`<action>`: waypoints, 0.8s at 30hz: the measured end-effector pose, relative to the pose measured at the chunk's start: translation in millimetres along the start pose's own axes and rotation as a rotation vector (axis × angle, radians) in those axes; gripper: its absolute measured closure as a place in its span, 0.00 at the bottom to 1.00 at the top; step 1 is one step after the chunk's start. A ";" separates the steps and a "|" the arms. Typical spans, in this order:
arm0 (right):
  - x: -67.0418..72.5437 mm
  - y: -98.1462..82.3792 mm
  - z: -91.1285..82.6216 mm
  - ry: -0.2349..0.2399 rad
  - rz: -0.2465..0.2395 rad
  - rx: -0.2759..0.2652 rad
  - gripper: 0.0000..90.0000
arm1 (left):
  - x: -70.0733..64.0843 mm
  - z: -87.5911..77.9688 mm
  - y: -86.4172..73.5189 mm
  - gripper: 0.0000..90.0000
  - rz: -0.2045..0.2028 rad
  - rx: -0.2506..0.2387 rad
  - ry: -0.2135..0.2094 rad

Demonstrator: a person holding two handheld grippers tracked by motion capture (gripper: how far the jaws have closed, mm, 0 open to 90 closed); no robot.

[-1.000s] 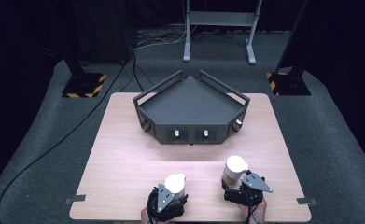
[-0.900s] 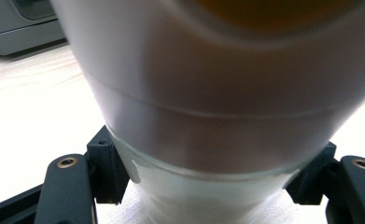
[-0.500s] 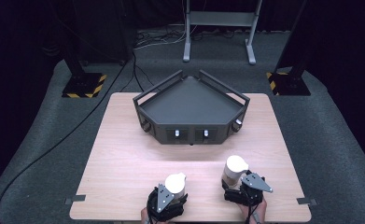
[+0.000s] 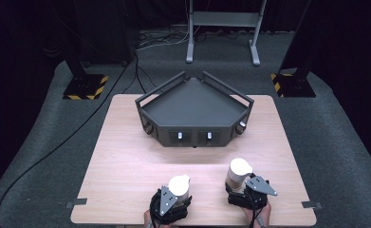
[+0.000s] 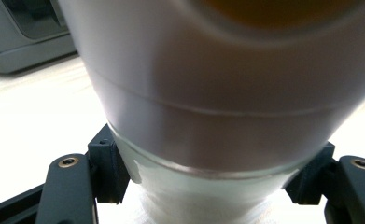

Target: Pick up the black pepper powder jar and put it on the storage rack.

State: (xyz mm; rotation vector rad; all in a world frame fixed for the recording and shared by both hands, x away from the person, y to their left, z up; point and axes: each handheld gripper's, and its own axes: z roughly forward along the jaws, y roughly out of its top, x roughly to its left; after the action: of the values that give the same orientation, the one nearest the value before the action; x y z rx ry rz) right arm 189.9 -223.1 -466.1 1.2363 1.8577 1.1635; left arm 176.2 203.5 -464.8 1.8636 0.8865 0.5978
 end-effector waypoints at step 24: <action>0.4 0.5 0.2 0.000 -0.003 0.003 0.00 | 7.6 1.8 12.2 0.34 0.008 -0.026 0.022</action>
State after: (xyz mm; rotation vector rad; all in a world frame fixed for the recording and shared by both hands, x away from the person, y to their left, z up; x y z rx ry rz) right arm 190.1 -222.6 -465.8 1.2348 1.8610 1.1599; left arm 186.1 205.1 -454.4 1.8408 0.8827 0.6332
